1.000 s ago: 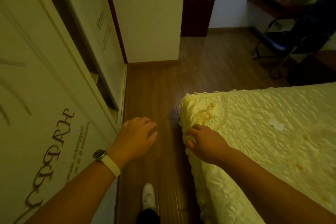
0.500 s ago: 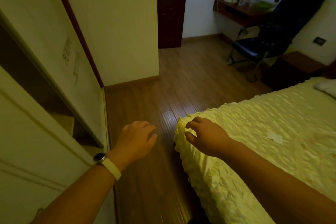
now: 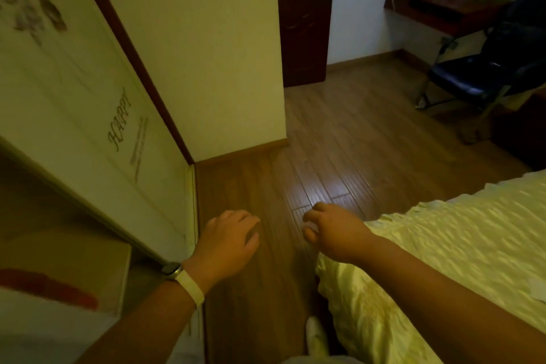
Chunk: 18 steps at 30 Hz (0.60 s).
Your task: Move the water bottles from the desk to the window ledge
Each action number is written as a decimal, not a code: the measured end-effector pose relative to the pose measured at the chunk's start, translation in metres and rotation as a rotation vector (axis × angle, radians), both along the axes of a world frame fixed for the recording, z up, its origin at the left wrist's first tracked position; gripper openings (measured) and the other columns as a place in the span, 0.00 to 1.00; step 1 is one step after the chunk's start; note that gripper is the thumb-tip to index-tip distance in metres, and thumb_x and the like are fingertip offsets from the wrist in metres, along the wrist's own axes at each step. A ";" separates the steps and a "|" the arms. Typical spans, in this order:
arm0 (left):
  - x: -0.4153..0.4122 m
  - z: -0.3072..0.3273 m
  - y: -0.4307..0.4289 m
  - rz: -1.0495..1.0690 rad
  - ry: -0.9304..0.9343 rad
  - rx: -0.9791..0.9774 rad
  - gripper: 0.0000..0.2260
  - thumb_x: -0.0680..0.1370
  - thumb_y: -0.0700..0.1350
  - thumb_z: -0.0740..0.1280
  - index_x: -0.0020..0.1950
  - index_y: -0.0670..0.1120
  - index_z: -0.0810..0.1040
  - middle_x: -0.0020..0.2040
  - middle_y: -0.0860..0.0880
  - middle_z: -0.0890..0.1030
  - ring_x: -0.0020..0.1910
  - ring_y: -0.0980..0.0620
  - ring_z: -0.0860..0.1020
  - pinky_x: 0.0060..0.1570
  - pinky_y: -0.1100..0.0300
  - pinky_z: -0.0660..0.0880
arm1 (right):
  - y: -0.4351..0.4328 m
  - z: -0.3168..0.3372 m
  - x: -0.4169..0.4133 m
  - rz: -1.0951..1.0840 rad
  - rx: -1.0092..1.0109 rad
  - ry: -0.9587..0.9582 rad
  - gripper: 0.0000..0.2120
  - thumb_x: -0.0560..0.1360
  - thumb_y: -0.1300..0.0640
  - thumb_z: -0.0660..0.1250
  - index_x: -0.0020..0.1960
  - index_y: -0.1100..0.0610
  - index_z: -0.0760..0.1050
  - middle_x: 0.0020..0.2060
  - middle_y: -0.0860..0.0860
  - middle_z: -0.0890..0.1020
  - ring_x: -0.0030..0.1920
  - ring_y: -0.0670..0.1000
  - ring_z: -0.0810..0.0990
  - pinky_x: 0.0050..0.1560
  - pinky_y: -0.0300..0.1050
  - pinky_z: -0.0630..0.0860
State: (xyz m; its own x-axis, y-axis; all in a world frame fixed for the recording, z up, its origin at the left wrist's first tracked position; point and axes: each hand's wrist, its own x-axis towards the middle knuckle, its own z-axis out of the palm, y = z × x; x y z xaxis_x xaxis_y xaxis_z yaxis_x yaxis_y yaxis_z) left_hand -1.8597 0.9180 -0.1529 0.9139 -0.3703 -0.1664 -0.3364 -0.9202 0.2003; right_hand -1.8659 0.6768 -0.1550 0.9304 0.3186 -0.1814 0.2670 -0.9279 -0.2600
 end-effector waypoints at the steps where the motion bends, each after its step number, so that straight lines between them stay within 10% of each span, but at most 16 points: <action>1: 0.015 0.004 -0.006 -0.002 -0.002 0.002 0.19 0.82 0.54 0.56 0.73 0.55 0.68 0.72 0.54 0.70 0.71 0.53 0.66 0.70 0.53 0.63 | -0.004 0.004 0.018 0.006 0.002 0.001 0.19 0.80 0.43 0.53 0.58 0.52 0.77 0.53 0.50 0.78 0.51 0.51 0.77 0.50 0.49 0.78; 18: 0.281 0.017 -0.006 0.028 -0.074 -0.053 0.20 0.82 0.56 0.55 0.74 0.56 0.66 0.73 0.55 0.67 0.73 0.54 0.62 0.72 0.54 0.59 | -0.008 0.029 0.284 -0.020 0.049 -0.026 0.19 0.81 0.42 0.56 0.66 0.49 0.74 0.62 0.49 0.76 0.55 0.50 0.77 0.55 0.47 0.77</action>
